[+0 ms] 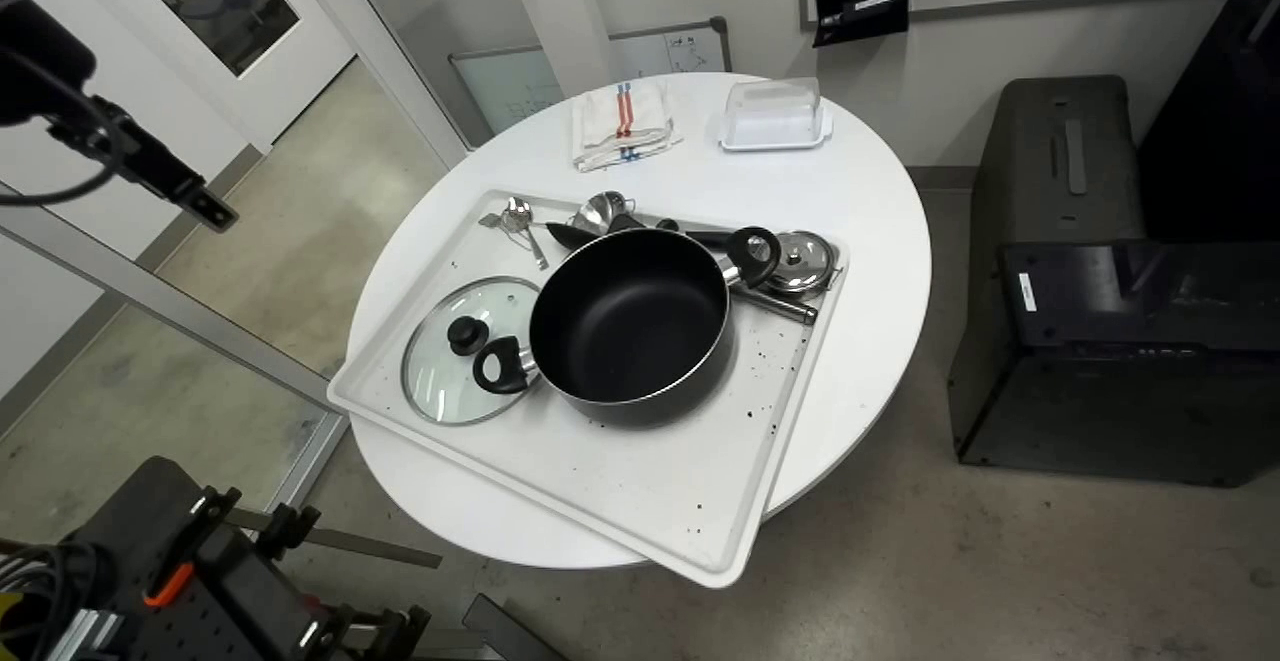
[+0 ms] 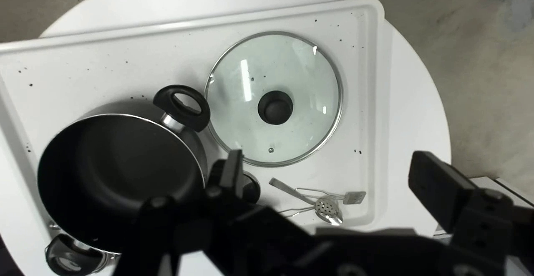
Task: Put the lid on the pot
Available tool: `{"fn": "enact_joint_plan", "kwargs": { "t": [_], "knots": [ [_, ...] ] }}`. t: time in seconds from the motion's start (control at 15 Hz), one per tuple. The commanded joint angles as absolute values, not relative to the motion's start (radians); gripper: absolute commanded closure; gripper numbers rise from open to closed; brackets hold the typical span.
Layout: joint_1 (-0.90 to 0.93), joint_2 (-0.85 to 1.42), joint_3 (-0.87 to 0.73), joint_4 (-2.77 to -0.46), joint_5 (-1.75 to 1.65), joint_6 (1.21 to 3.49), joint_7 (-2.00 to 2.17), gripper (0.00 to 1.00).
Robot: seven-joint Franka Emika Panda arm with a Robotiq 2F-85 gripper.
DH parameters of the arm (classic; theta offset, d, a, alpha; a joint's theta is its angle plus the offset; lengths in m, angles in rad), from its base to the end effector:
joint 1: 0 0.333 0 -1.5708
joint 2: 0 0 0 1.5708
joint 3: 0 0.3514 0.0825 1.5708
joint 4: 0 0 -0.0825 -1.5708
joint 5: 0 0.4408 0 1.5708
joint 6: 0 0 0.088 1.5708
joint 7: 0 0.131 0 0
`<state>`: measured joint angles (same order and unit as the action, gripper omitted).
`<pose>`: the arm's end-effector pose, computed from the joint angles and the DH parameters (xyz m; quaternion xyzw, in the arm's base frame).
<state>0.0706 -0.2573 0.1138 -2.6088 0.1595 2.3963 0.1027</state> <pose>0.4475 0.0851 0.3147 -0.9987 0.0181 -0.0164 0.0436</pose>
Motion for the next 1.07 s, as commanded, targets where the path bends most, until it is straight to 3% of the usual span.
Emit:
{"fn": "enact_joint_plan", "kwargs": {
  "t": [0.0,0.53,1.0],
  "knots": [
    [0.071,-0.100,0.157,-2.588,0.076,2.540,0.218,0.00],
    [0.114,0.182,0.102,-2.531,-0.240,2.809,0.501,0.00],
    [0.210,0.391,0.002,-2.395,-0.188,2.850,0.497,0.00]
  ]
}}
